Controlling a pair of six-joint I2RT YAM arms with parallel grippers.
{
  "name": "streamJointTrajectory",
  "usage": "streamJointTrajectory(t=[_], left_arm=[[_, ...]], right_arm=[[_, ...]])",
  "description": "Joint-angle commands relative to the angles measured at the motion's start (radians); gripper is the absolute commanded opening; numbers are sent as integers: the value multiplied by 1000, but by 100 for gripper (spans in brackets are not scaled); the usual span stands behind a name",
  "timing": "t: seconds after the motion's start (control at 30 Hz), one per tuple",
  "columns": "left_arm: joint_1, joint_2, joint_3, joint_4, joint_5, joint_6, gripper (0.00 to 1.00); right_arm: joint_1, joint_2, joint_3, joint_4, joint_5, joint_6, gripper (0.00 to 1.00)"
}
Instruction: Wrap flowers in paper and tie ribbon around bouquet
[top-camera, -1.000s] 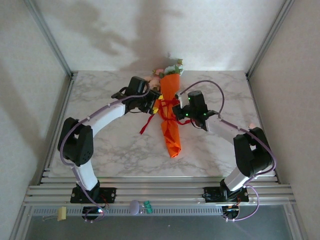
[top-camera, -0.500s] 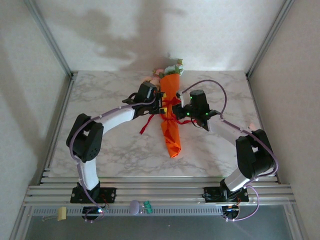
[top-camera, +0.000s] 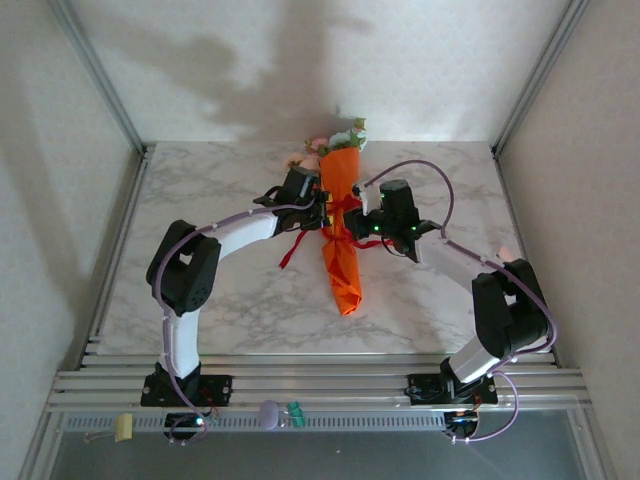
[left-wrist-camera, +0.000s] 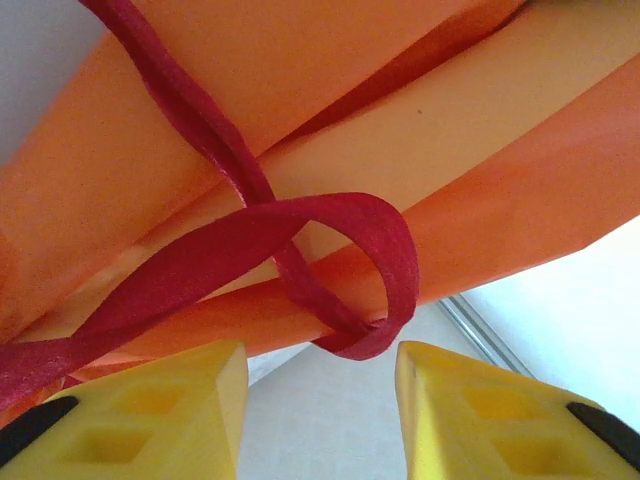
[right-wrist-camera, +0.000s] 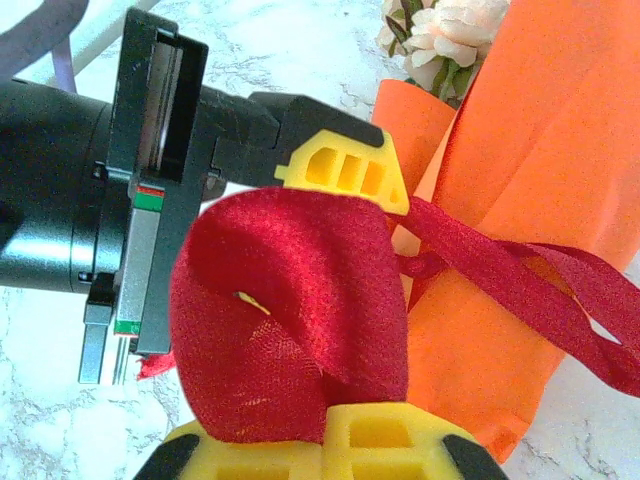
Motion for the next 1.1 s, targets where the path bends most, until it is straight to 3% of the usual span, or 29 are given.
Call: streamJointTrajectory(t=[0.0,0.27,0.7,1.0,1.07], left_arm=[[9,20,23,-39,-20,-67,42],[10,49,30,-28,-9,-49,40],[16,41,9,64,-19,-2,22],[10,-70,-60,48,-56,-5,25],[9,-77,-53,37,-52,-4,35]], right_arm=[[0,-28,-9,-6,-28,10,0],[0,-24,-8,0,-36,19,0],[0,-25,-2,-14,-61,18,0],[-1,-29,-6,-14,-62,22,0],[-2,-19,4,-25,-62,28,0]])
